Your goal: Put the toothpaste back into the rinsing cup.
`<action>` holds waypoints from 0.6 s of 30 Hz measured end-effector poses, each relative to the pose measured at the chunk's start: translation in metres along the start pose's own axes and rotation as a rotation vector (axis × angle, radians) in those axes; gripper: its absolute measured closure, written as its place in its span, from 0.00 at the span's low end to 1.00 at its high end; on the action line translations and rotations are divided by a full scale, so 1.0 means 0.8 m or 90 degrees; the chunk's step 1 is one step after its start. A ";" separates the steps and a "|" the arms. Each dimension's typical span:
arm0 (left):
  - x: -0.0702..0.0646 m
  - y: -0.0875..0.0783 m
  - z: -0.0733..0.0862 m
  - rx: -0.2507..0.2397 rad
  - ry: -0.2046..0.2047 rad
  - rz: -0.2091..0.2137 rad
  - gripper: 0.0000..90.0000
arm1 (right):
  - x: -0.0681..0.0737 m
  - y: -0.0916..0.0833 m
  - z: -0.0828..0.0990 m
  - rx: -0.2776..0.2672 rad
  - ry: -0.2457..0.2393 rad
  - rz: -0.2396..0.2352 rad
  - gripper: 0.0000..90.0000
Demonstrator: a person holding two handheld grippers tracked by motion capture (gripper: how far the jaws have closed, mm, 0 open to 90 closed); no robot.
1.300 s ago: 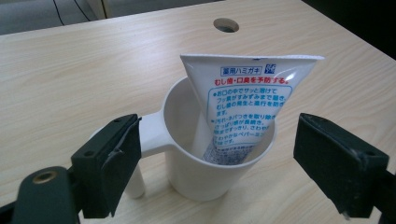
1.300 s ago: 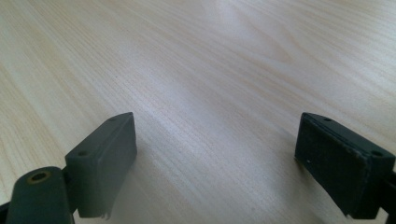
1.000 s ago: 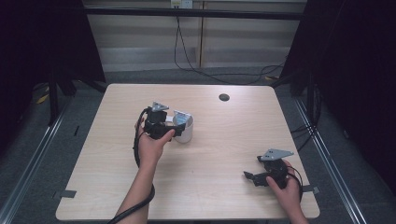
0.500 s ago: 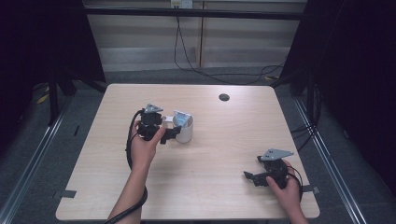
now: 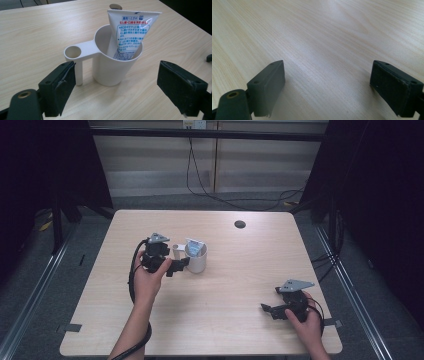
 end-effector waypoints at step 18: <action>0.017 -0.018 0.022 0.008 0.001 -0.004 0.17 | 0.000 0.000 0.000 0.000 0.000 0.000 0.14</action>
Point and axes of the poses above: each handheld gripper's, and its own axes: y roughly forward along the jaws, z roughly out of its underside, x roughly to its left, the point moved 10 cm from there along y, roughly forward along the jaws, and after that the axes turned 2 degrees about -z, right-handed, at the moved point
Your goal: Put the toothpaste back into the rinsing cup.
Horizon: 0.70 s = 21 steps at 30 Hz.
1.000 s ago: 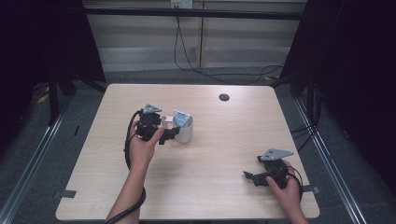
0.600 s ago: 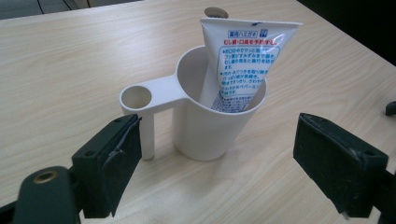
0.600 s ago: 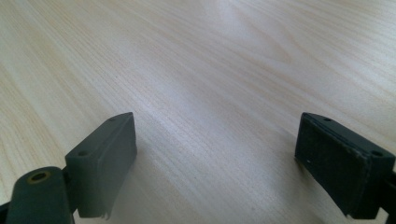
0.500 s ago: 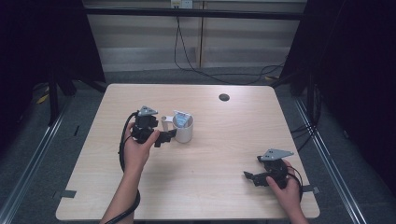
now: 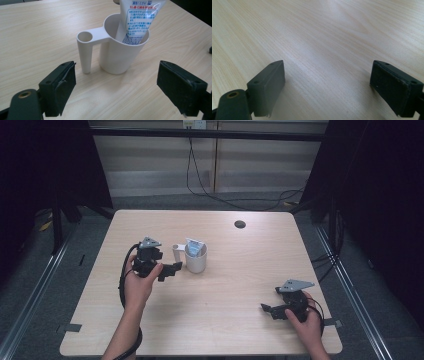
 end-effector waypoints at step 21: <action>0.019 -0.005 0.040 0.011 -0.014 -0.005 0.17 | 0.000 0.000 0.000 0.000 0.000 0.000 0.14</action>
Point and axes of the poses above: each handheld gripper's, and its own axes: y roughly forward along the jaws, z roughly out of its underside, x roughly to its left, the point moved 10 cm from there along y, roughly forward along the jaws, and after that the axes turned 2 degrees about -z, right-handed, at the moved point
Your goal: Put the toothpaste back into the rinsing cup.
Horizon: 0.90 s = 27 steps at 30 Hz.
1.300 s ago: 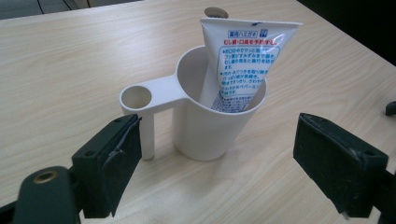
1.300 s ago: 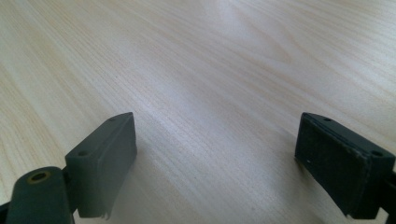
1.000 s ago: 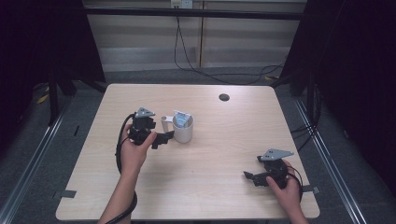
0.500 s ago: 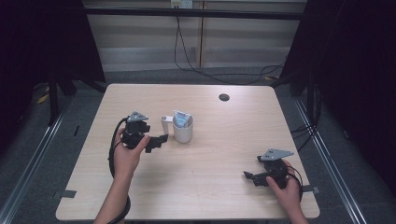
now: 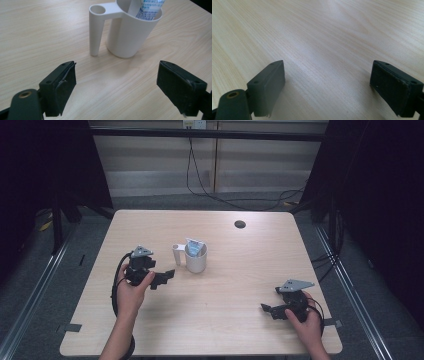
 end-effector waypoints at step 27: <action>0.028 0.001 0.070 0.024 -0.026 -0.014 0.18 | 0.000 0.000 0.000 0.000 0.002 0.000 0.14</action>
Point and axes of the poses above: each handheld gripper's, and its own axes: y roughly forward along the jaws, z roughly out of its underside, x roughly to its left, the point moved 10 cm from there along y, roughly forward along the jaws, and after that the axes turned 2 degrees about -z, right-handed, at the moved point
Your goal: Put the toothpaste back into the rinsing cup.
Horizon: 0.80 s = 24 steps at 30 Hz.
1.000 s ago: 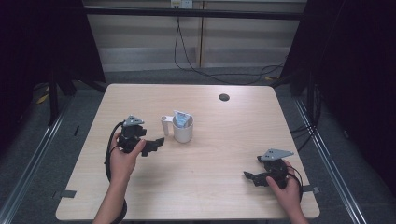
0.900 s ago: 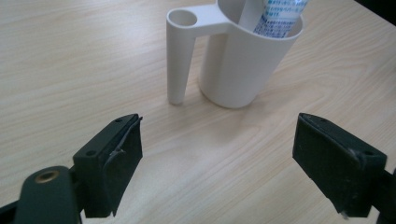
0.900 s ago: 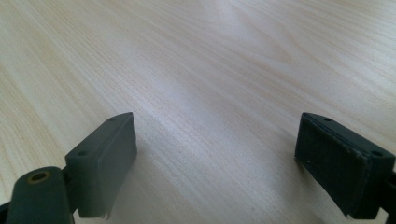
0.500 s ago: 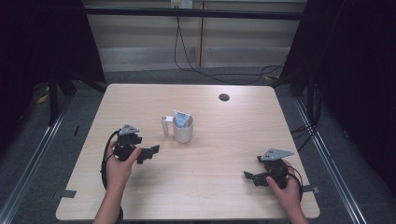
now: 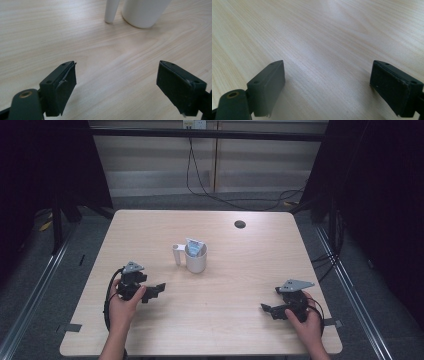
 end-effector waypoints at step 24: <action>0.016 0.002 0.041 0.025 0.011 -0.034 0.18 | 0.000 0.000 0.000 0.000 -0.001 0.000 0.14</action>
Point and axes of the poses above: each handheld gripper's, and its own axes: y roughly forward along the jaws, z roughly out of its underside, x roughly to its left, the point moved 10 cm from there along y, roughly forward along the jaws, and after that the axes turned 2 degrees about -z, right-handed, at the moved point
